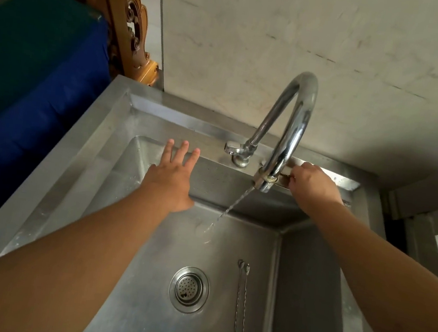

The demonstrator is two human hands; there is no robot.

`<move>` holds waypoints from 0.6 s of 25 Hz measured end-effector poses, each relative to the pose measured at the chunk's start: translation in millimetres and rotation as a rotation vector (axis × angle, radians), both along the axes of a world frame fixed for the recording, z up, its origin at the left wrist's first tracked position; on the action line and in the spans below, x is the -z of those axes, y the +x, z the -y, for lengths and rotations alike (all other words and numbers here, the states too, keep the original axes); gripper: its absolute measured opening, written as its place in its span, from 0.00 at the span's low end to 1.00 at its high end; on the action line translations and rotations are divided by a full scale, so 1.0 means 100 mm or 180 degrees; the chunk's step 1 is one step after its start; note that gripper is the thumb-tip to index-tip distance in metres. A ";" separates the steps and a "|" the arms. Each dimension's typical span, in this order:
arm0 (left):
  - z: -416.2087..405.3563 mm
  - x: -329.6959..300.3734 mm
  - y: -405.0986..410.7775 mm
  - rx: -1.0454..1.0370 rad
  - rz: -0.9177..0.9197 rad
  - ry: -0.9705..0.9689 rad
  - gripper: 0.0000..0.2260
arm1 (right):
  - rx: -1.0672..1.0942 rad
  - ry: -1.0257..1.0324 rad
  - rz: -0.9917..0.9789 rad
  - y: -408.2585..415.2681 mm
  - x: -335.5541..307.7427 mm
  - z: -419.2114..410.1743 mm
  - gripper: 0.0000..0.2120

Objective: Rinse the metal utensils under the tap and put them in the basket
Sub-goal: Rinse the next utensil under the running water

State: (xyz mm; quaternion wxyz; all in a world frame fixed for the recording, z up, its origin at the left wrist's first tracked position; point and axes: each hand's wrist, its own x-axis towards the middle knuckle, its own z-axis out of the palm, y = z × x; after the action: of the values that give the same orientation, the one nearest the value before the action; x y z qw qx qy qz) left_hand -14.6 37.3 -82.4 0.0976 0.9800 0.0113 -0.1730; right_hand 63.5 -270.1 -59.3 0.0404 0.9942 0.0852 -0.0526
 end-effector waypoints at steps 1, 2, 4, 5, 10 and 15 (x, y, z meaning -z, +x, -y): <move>0.00 -0.01 0.00 -0.0011 -0.0023 -0.0008 0.55 | -0.0049 -0.0018 0.0041 -0.01 -0.02 -0.01 0.10; 0.00 -0.02 0.00 -0.0018 -0.0047 -0.0020 0.55 | -0.0093 -0.0008 0.0101 -0.04 -0.06 -0.03 0.09; -0.01 -0.05 0.00 -0.0013 -0.0081 -0.0056 0.54 | -0.0146 0.0192 0.0276 -0.12 -0.19 -0.09 0.07; -0.01 -0.07 0.00 -0.0005 -0.0094 -0.0093 0.54 | -0.0126 0.0346 0.0345 -0.19 -0.27 -0.13 0.06; -0.03 -0.24 0.03 -0.0180 -0.0275 -0.0595 0.48 | 0.0606 0.1388 0.0067 -0.78 -0.63 -0.38 0.05; 0.08 -0.30 -0.26 -0.0833 -0.0096 -0.1789 0.28 | 0.1167 0.2651 -0.0549 -1.44 -0.66 -0.59 0.04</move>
State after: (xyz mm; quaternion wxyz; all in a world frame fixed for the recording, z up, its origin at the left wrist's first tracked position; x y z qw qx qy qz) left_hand -40.3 29.3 -52.1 0.3860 0.9022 0.0905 -0.1699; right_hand -80.5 -211.5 6.6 -0.3796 0.9164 -0.0750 -0.1028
